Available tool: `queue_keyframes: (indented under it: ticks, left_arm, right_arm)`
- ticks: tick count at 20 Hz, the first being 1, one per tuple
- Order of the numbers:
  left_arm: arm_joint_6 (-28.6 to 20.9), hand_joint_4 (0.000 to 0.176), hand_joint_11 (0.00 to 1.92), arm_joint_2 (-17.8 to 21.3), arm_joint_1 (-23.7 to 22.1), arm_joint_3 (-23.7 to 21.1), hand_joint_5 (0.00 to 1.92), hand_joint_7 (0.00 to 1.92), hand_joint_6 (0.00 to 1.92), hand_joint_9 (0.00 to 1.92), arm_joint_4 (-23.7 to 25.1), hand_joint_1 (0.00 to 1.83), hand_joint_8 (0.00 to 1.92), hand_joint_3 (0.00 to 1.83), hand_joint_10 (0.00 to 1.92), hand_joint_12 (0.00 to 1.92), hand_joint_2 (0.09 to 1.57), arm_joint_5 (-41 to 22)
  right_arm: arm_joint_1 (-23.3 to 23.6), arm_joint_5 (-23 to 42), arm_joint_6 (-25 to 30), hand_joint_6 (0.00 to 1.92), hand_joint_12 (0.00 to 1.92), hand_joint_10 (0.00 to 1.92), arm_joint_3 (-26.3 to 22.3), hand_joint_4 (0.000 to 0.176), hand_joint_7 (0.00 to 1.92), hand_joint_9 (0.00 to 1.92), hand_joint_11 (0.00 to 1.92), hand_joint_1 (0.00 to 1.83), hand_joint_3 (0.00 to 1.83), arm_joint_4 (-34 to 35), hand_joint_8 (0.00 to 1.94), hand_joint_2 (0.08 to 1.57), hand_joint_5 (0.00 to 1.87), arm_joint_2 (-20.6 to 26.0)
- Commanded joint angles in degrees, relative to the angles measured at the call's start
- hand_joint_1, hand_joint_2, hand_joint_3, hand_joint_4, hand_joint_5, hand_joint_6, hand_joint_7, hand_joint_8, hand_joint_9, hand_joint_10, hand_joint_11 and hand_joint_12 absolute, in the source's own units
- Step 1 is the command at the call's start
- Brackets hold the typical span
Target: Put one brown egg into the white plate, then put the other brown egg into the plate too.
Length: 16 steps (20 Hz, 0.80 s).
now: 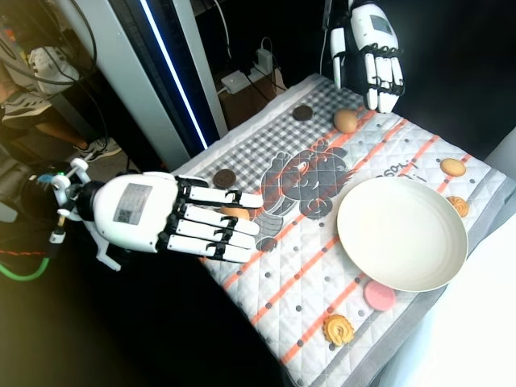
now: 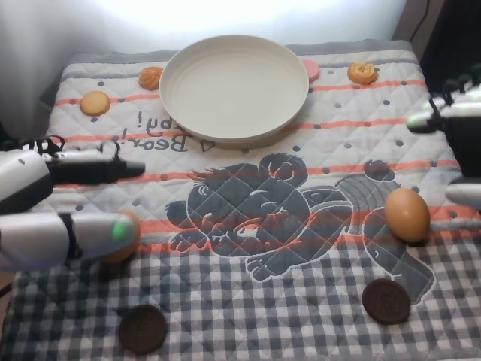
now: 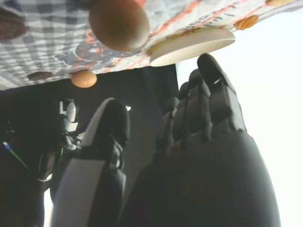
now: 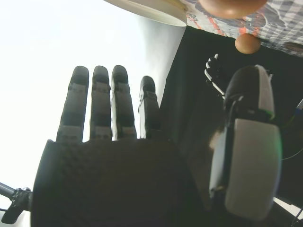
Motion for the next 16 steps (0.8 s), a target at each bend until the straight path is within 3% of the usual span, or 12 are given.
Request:
queue_keyframes:
  ticks: [1, 3, 5, 8, 10, 14, 16]
  left_arm:
    - [-0.19, 0.136, 0.00, -0.01, -0.38, -0.09, 0.40, 0.44, 0.01, 0.44, -0.22, 0.10, 0.01, 0.00, 0.03, 1.03, 1.18, -6.83]
    - [-0.20, 0.133, 0.00, -0.12, -0.39, -0.10, 0.41, 0.45, 0.01, 0.45, -0.36, 0.14, 0.00, 0.00, 0.02, 1.03, 1.17, -6.93]
    - [-0.19, 0.143, 0.00, -0.49, -0.35, 0.03, 0.40, 0.44, 0.00, 0.45, -0.46, 0.18, 0.00, 0.00, 0.01, 1.02, 1.16, -6.89]
    - [-0.17, 0.174, 0.00, -1.70, -0.74, 1.31, 0.36, 0.40, 0.00, 0.41, -0.67, 0.53, 0.00, 0.00, 0.00, 1.04, 1.01, -4.88]
    - [-0.12, 0.176, 0.12, -3.28, -1.43, 3.26, 0.30, 0.37, 0.00, 0.45, -1.63, 0.77, 0.00, 0.00, 0.01, 1.09, 0.86, -2.04]
    - [7.29, 0.176, 0.13, -4.99, -1.87, 4.10, 0.23, 0.33, 0.00, 0.43, -5.86, 0.83, 0.00, 0.00, 0.00, 1.10, 0.83, 0.05]
    - [7.34, 0.176, 0.12, -5.91, -1.88, 5.00, 0.18, 0.31, 0.00, 0.43, -6.76, 0.83, 0.00, 0.00, 0.01, 1.14, 0.83, 0.66]
  right_arm:
    - [0.55, 6.64, 0.19, 0.00, 0.53, 0.01, 0.25, 0.049, 0.57, 0.59, 0.40, 0.44, 0.00, 1.63, 0.00, 1.26, 0.57, 0.34]
    - [0.54, 6.63, 0.19, 0.00, 0.51, 0.00, 0.25, 0.044, 0.57, 0.60, 0.40, 0.43, 0.00, 1.63, 0.00, 1.26, 0.57, 0.35]
    - [0.54, 6.64, 0.19, 0.00, 0.50, 0.00, 0.23, 0.040, 0.56, 0.59, 0.40, 0.45, 0.00, 1.64, 0.00, 1.26, 0.56, 0.25]
    - [0.54, 6.64, 0.19, 0.00, 0.49, 0.00, 0.26, 0.051, 0.57, 0.59, 0.40, 0.45, 0.00, 1.64, 0.00, 1.26, 0.56, 0.12]
    - [0.54, 6.64, 0.19, 0.00, 0.48, 0.00, 0.27, 0.045, 0.57, 0.60, 0.41, 0.47, 0.00, 1.64, 0.00, 1.26, 0.57, 0.11]
    - [0.50, 6.63, 0.19, 0.00, 0.46, 0.00, 0.28, 0.041, 0.57, 0.60, 0.42, 0.45, 0.00, 1.64, 0.00, 1.27, 0.57, -0.02]
    - [0.40, 6.62, 0.19, 0.00, 0.42, 0.00, 0.32, 0.043, 0.57, 0.61, 0.44, 0.44, 0.00, 1.63, 0.00, 1.27, 0.58, -0.13]
